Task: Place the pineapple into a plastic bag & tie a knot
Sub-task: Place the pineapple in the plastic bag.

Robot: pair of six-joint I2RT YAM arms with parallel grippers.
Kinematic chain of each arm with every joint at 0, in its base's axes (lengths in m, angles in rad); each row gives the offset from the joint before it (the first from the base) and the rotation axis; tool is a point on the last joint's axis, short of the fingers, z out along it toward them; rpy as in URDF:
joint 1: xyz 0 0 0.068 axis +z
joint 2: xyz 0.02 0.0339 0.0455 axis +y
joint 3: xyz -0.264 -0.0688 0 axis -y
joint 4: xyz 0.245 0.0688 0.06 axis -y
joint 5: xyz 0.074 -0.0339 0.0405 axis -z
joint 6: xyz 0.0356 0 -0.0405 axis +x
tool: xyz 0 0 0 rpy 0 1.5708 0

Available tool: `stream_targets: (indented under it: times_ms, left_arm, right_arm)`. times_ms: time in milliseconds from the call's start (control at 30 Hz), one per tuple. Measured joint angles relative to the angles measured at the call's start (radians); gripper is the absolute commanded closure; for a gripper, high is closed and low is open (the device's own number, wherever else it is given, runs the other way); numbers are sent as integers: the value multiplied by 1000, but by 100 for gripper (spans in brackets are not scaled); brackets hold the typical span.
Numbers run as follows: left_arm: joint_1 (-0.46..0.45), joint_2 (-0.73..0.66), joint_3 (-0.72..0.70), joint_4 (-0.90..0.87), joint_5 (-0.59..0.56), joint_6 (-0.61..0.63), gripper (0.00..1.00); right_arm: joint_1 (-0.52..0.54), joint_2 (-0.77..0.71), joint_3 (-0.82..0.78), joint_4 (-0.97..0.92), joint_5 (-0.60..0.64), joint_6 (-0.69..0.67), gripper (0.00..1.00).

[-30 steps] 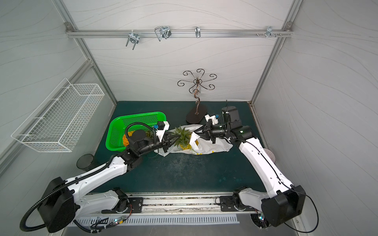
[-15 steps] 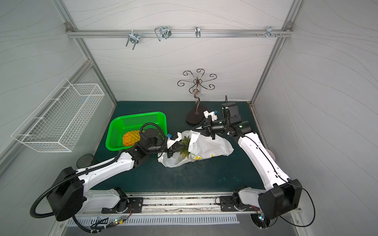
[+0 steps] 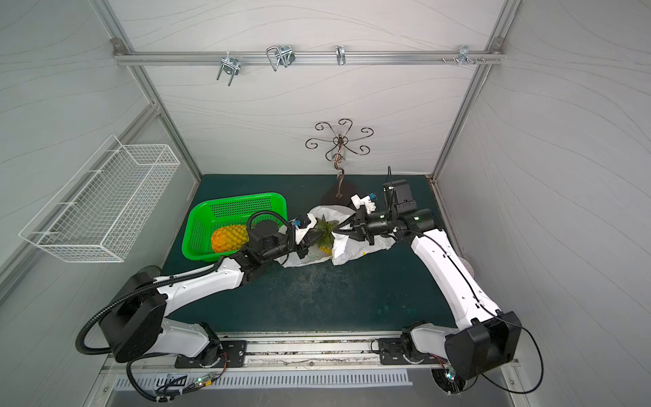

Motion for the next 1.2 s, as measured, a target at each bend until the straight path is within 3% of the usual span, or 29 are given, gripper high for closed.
stream_targets:
  times_ms: [300, 433, 500, 567, 633, 700, 733, 1000, 1200]
  left_arm:
    - [-27, 101, 15, 121, -129, -161, 100]
    - [-59, 171, 32, 186, -124, -203, 99]
    - [-72, 190, 45, 192, -97, -200, 90]
    - [-80, 196, 51, 187, -39, -182, 65]
    - [-83, 190, 56, 168, 41, -154, 47]
    - [-87, 175, 60, 141, 114, -129, 38]
    - [-87, 163, 60, 122, 156, -115, 28]
    - [-68, 37, 56, -14, 325, -45, 24]
    - [9, -195, -3, -134, 364, -19, 24]
  right_arm:
    - [0, -5, -21, -19, -29, -39, 100]
    - [0, -5, -21, -18, -33, -39, 100]
    - [-1, -5, -21, -16, -33, -40, 100]
    - [-3, -5, -21, -16, -32, -43, 100]
    - [-10, -5, -21, -16, -32, -47, 100]
    - [-19, -5, -22, -15, -32, -49, 100]
    - [-23, -5, -23, -15, -32, -51, 100]
    - [-31, -5, -40, -16, -33, -71, 100]
    - [-32, -10, -93, -26, -31, -120, 100]
